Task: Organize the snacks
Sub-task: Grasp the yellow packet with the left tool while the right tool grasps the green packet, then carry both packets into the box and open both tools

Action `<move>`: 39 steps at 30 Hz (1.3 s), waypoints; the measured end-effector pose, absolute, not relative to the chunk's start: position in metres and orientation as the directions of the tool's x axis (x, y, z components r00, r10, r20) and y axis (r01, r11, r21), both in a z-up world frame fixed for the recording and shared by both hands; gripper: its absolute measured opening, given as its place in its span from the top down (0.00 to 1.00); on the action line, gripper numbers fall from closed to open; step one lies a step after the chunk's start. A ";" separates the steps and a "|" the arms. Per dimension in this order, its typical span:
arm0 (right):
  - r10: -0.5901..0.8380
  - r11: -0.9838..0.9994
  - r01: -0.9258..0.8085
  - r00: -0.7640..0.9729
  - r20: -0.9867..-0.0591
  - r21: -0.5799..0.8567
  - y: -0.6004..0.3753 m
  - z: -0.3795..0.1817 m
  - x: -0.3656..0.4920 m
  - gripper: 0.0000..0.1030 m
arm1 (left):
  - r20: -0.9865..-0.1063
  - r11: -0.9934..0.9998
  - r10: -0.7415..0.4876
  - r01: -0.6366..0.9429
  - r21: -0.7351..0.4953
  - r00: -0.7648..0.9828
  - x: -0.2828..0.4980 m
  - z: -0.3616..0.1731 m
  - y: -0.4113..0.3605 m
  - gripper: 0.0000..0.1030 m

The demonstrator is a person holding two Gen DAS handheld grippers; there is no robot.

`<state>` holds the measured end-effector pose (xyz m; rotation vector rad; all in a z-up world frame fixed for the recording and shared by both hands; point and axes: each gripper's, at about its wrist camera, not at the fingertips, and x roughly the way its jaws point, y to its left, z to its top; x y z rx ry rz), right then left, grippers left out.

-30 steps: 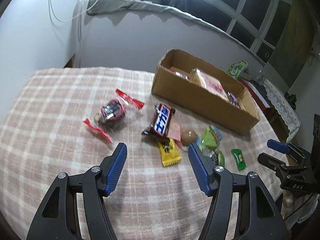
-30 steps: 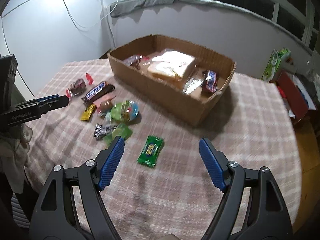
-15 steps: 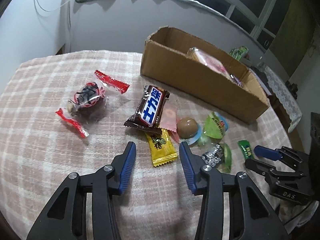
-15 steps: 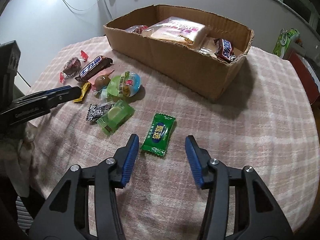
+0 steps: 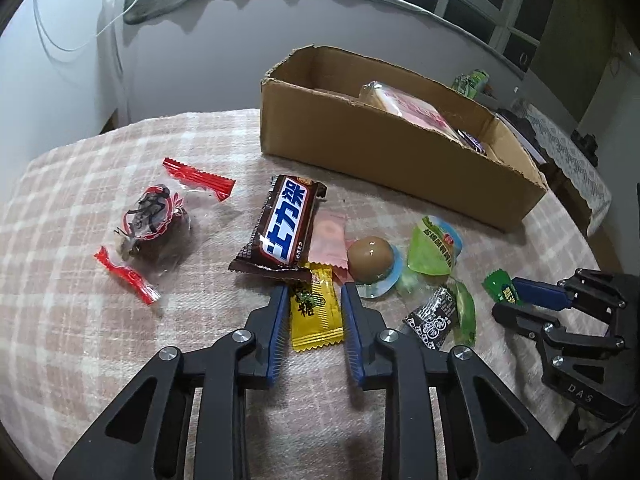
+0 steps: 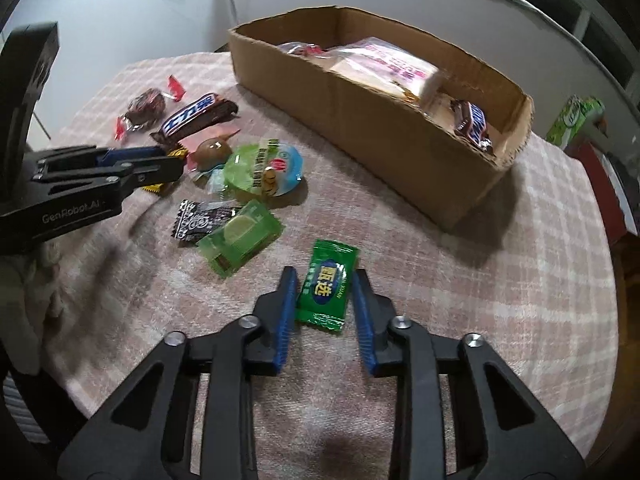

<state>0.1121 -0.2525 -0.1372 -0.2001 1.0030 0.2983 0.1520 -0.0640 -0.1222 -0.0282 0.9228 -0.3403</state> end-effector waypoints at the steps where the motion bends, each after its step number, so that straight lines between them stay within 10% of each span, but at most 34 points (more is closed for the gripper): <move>1: 0.149 0.939 -0.342 0.504 -0.851 -0.037 -0.251 -0.137 0.112 0.77 | -0.776 0.946 -0.300 0.277 -0.168 0.555 0.151 -0.122 -0.063 0.77; 39: 0.226 0.946 -0.321 0.591 -0.774 0.031 -0.284 -0.083 0.090 0.80 | -0.678 0.936 -0.347 0.278 -0.214 0.648 0.115 -0.077 -0.046 0.78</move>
